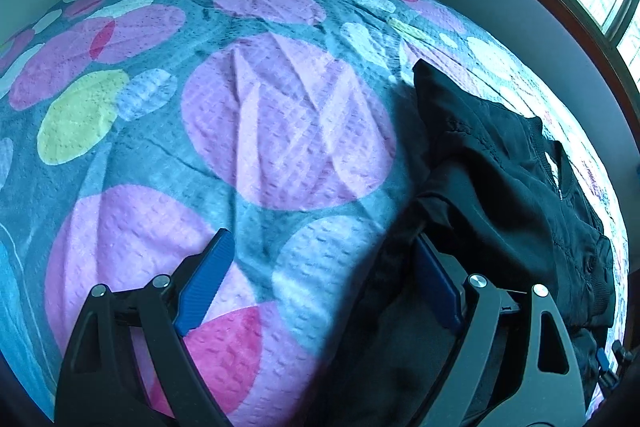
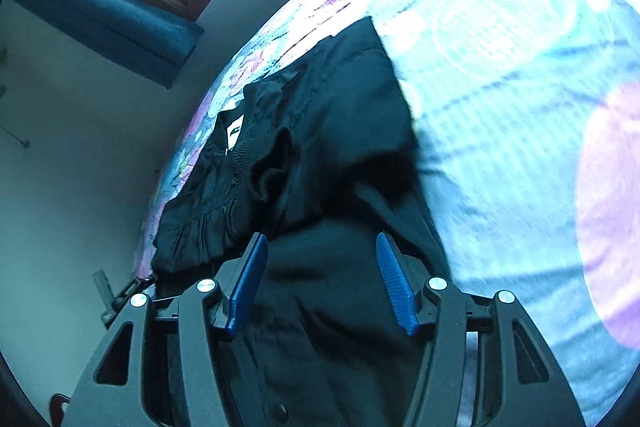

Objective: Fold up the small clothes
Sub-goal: 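Move both grippers to the ribbed hem of the jacket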

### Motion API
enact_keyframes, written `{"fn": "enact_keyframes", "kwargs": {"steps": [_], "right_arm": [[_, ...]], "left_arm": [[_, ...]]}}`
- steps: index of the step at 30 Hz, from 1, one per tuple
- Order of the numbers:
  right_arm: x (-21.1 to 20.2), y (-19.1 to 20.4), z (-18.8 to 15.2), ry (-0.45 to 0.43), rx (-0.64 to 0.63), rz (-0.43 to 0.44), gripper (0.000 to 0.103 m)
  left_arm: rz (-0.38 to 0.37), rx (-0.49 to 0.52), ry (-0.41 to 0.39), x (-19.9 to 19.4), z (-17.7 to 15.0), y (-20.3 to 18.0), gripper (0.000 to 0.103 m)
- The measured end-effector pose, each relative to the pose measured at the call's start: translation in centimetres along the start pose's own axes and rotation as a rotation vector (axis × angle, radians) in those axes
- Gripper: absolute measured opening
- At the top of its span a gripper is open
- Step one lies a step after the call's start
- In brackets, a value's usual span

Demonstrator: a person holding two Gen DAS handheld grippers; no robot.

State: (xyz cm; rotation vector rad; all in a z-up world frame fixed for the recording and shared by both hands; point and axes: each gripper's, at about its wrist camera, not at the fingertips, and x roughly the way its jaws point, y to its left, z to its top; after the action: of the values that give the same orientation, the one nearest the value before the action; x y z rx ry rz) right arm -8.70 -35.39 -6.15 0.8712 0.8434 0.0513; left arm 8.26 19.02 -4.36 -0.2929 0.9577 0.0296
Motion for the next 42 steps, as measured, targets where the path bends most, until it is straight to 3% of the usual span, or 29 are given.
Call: {"fn": "enact_keyframes", "kwargs": {"steps": [5,9,11,20,27,31,34,42], "right_arm": [[-2.2,-1.9,-0.6,-0.001,0.051,0.018,0.057],[-3.5,-2.6,-1.6,0.028,0.049,0.003,0.065],[-4.2,-3.1,-2.6,0.053,0.045,-0.006,0.065],[-6.4,-3.6,-7.3,0.168,0.025,0.127,0.065],[-6.8,-2.3,-10.0,0.282,-0.057,0.229,0.065],[-6.9,-2.0,-11.0,0.321,-0.066,0.264,0.066],[-7.0,-2.0,-11.1,0.328,-0.059,0.285,0.067],[-6.4,-2.1,-11.0,0.344,-0.023,0.372,0.067]], "left_arm": [[-0.023,0.031,0.017,-1.1,-0.7,1.0,0.088],[-0.064,0.122,0.038,-3.1,-2.6,1.9,0.088],[-0.116,0.159,0.072,-4.2,-4.0,2.5,0.088],[-0.371,0.215,0.197,-9.3,-11.2,4.7,0.088],[-0.47,0.285,0.272,-11.2,-14.9,4.2,0.088],[-0.635,0.244,0.363,-11.4,-16.5,4.0,0.088],[-0.623,0.287,0.341,-11.7,-17.3,3.1,0.088],[-0.68,0.226,0.32,-10.4,-17.0,2.1,0.081]]}}
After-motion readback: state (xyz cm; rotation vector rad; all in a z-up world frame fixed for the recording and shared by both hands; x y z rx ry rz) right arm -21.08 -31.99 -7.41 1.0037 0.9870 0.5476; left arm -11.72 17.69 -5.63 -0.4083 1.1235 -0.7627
